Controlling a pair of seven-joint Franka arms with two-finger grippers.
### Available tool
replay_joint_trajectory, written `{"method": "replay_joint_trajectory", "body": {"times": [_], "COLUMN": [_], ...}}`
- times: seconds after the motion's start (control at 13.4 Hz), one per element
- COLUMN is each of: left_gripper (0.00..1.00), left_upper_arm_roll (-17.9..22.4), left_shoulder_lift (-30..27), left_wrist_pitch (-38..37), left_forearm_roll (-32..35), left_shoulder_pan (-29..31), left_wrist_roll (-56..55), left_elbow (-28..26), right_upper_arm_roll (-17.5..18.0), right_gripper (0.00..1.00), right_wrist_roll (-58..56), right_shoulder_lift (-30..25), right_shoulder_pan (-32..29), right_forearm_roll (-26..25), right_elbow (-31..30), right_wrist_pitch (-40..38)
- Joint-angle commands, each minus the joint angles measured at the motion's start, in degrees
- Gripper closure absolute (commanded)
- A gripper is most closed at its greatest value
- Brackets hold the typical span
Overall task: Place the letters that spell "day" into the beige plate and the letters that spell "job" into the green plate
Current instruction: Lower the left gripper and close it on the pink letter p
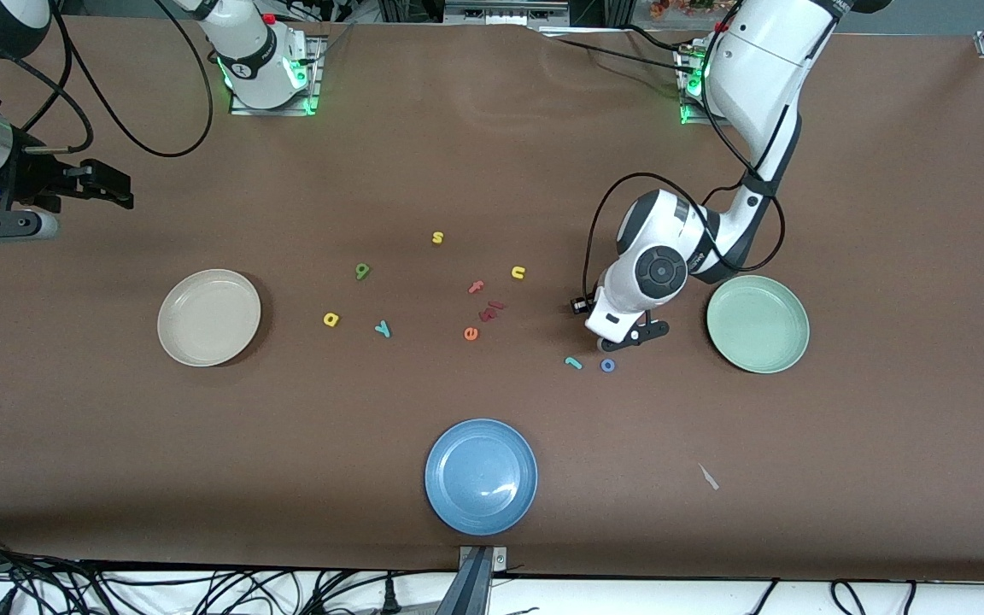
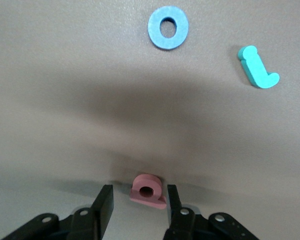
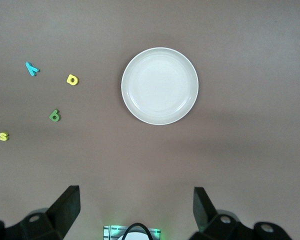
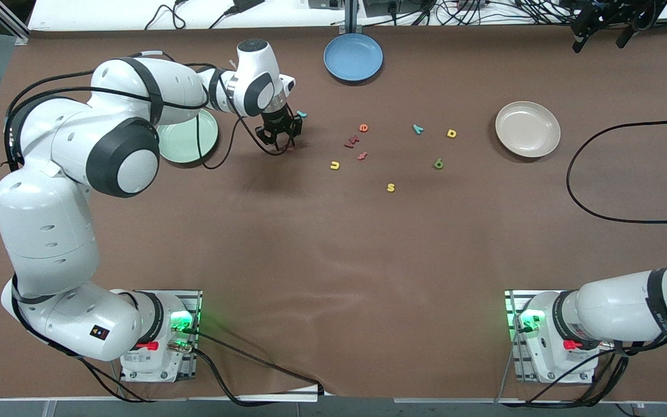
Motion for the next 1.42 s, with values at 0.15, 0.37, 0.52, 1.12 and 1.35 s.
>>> {"method": "replay_joint_trajectory", "body": {"times": [0.15, 0.37, 0.52, 1.12, 1.35], "left_gripper": [0.5, 0.51, 0.51, 0.55, 0.64], "left_upper_arm_roll": [0.6, 0.6, 0.6, 0.6, 0.6], "left_shoulder_lift": [-0.7, -0.6, -0.6, 0.7, 1.1], "left_wrist_pitch": [0.4, 0.5, 0.5, 0.8, 0.8], "left_forearm_roll": [0.1, 0.0, -0.1, 0.1, 0.0], "left_shoulder_pan": [-0.8, -1.0, -1.0, -1.1, -1.4], "left_wrist_roll": [-0.2, -1.4, -1.5, -2.6, -2.6], "left_elbow": [-0.5, -0.2, -0.1, 0.8, 0.8], "right_upper_arm_roll": [0.0, 0.0, 0.0, -0.1, -0.1], "right_gripper": [0.0, 0.0, 0.0, 0.0, 0.0], "right_wrist_roll": [-0.2, -0.2, -0.2, -0.2, -0.2], "right_shoulder_lift": [0.4, 0.4, 0.4, 0.4, 0.5], "right_shoulder_pan": [0.1, 0.1, 0.1, 0.0, -0.1], "right_forearm_roll": [0.4, 0.4, 0.5, 0.5, 0.5], "right_elbow": [1.2, 1.2, 1.2, 1.2, 1.2], "right_wrist_pitch": [-0.6, -0.6, -0.6, -0.8, -0.6]}}
